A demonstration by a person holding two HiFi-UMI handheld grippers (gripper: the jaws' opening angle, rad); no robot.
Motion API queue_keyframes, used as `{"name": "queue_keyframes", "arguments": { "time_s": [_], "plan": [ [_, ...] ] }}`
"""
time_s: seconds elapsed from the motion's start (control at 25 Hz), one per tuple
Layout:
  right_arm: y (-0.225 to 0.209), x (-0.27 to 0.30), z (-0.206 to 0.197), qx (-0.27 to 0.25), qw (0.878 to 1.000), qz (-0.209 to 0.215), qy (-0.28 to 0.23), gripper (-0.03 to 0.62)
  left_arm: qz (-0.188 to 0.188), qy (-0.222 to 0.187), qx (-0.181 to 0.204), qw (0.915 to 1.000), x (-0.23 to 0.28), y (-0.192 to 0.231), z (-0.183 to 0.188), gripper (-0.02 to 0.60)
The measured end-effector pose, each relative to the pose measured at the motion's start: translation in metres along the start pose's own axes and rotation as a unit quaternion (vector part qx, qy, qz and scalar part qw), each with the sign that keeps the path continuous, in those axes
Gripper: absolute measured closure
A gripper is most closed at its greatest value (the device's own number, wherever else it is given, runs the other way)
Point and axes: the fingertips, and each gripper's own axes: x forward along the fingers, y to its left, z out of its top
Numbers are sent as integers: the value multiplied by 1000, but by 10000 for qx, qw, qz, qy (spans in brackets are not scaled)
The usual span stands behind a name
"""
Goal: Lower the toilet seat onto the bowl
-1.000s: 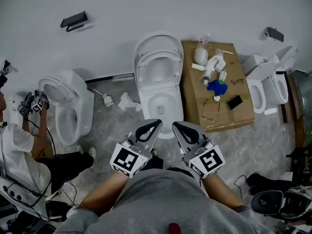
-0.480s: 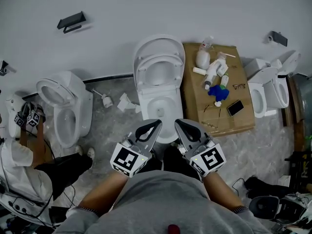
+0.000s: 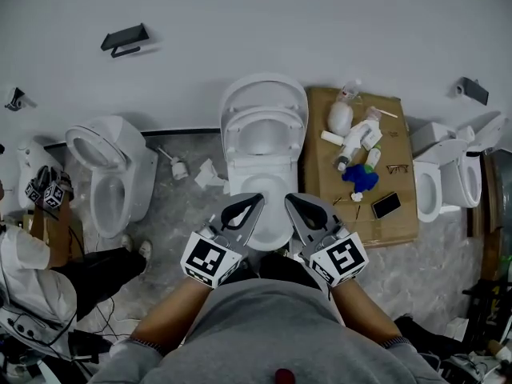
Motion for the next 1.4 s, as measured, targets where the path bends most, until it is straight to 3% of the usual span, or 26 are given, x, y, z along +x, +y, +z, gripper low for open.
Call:
{"name": "queue_keyframes", "arguments": {
  "time_s": [0.48,0.84,1.12,1.4],
  "plan": [
    [-68,34,-11,38,9989,447,121,579,360,201,303,9987,72,45,1,572],
    [-92,76,-24,101,9994,193,286,579,239,428,419,9979,94,93,-20,572],
    [-102,107,-34,216,9992,2,325,579,75,847,678,9941,115,130,-45,571],
    [-110,125,-51,430,9981,-157,419,579,-111,1615,964,9821,148,168,-82,541]
  ]
}}
